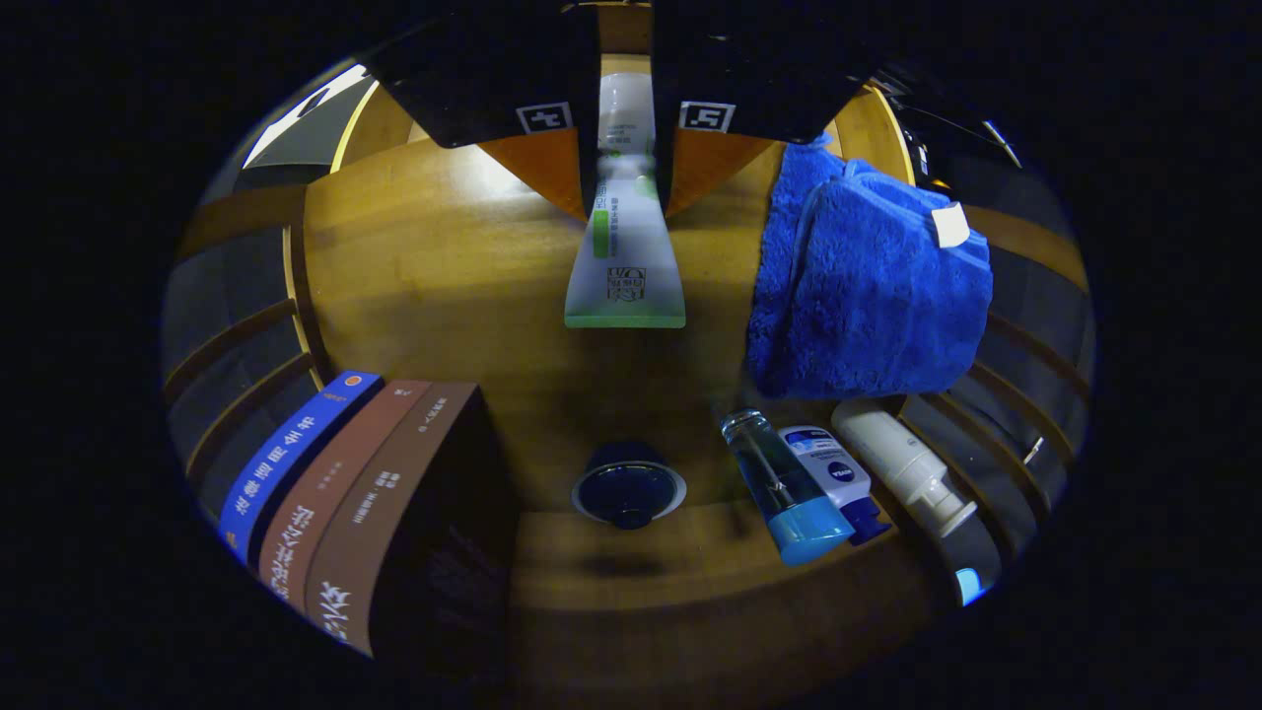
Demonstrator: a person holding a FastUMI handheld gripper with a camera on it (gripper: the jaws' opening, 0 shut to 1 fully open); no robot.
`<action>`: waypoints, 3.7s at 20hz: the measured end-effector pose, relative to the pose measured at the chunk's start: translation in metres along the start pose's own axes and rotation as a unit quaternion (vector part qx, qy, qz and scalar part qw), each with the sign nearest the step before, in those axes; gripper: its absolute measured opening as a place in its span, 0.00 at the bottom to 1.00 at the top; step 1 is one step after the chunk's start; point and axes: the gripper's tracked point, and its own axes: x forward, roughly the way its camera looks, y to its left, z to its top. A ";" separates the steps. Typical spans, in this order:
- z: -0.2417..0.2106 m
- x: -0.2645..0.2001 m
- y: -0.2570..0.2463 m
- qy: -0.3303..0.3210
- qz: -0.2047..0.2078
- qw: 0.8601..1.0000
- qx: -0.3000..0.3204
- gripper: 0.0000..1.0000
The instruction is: Pull open the drawer, take out the items inside it, and place them on the countertop above the cabinet.
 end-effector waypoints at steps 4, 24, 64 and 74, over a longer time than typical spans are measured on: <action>0.005 0.011 0.004 0.006 -0.005 1.000 0.000 0.30; -0.043 -0.102 0.020 -0.226 -0.020 0.972 -0.053 1.00; -0.303 -0.096 0.016 -0.542 0.016 0.832 -0.118 0.98; -0.290 -0.069 0.020 -0.504 -0.027 0.862 -0.053 0.99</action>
